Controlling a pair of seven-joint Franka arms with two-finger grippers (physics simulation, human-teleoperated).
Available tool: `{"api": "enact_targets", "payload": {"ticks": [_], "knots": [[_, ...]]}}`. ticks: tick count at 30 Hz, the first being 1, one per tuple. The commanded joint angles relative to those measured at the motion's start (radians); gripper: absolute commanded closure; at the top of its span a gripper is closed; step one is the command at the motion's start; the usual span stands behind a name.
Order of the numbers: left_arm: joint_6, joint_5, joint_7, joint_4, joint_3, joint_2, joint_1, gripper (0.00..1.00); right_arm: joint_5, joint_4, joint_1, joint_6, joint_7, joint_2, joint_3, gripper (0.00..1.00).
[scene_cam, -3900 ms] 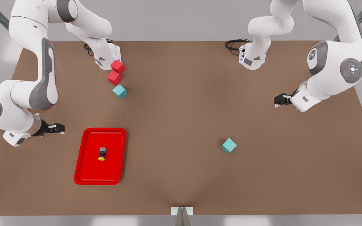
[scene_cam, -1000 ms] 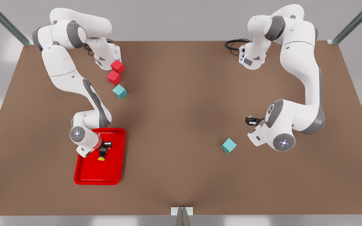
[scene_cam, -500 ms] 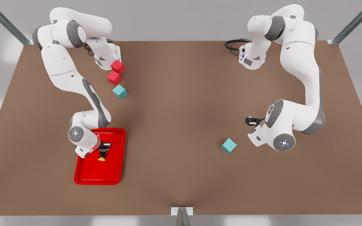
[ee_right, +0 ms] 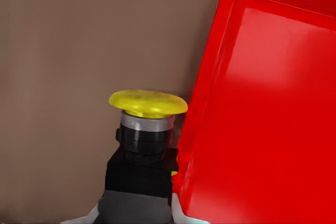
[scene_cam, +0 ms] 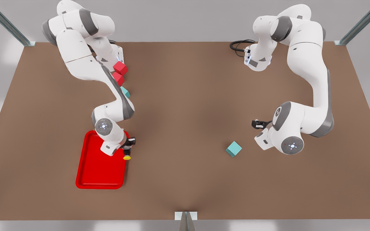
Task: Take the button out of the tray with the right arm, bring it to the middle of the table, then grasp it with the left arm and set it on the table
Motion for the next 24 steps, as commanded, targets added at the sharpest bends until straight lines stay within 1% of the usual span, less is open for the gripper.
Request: {"api": "enact_targets", "payload": {"ticks": [1,3,6,7,9,12,16,17,21,22,23,24], "knots": [[0.0,-0.001,0.007,0.0,0.001,-0.001,0.001,0.0,0.024,0.026,0.08,-0.107,0.408,0.001,-0.003,0.62],[0.0,-0.001,0.007,0.0,0.001,-0.001,0.001,0.0,0.068,0.095,0.193,-0.125,0.551,0.032,-0.012,0.62],[0.0,-0.001,0.007,-0.001,0.002,-0.001,0.001,0.0,0.081,0.268,0.29,-0.162,0.695,0.141,-0.015,0.63],[0.0,0.001,0.007,0.0,0.002,-0.001,0.003,0.0,0.088,0.313,0.33,-0.171,0.721,0.172,-0.038,0.62],[-0.004,0.001,0.007,0.0,0.002,-0.004,0.003,0.0,0.147,0.4,0.431,-0.175,0.755,0.227,-0.113,0.62],[-0.003,0.001,0.004,-0.001,0.002,-0.004,0.001,0.0,0.168,0.445,0.511,-0.178,0.847,0.268,-0.121,0.62],[0.019,0.001,0.002,-0.001,0.004,0.004,0.0,0.0,0.205,0.549,0.598,-0.181,0.941,0.34,-0.142,0.62],[0.017,-0.001,-0.004,-0.003,0.004,0.002,-0.003,0.0,0.211,0.561,0.624,-0.176,0.942,0.359,-0.159,0.62],[0.048,0.001,-0.009,-0.006,0.002,0.012,0.003,0.0,0.231,0.653,0.647,-0.173,1.022,0.44,-0.184,0.62],[0.05,0.004,-0.001,0.034,0.016,0.005,0.006,0.0,0.231,0.673,0.652,-0.173,1.023,0.459,-0.184,0.58],[0.05,0.004,-0.002,0.043,0.019,-0.001,0.015,0.0,0.231,0.686,0.652,-0.173,1.022,0.471,-0.188,0.0],[0.036,0.001,-0.002,0.048,0.014,-0.025,0.026,0.0,0.231,0.689,0.652,-0.171,1.02,0.472,-0.188,0.0]]}}
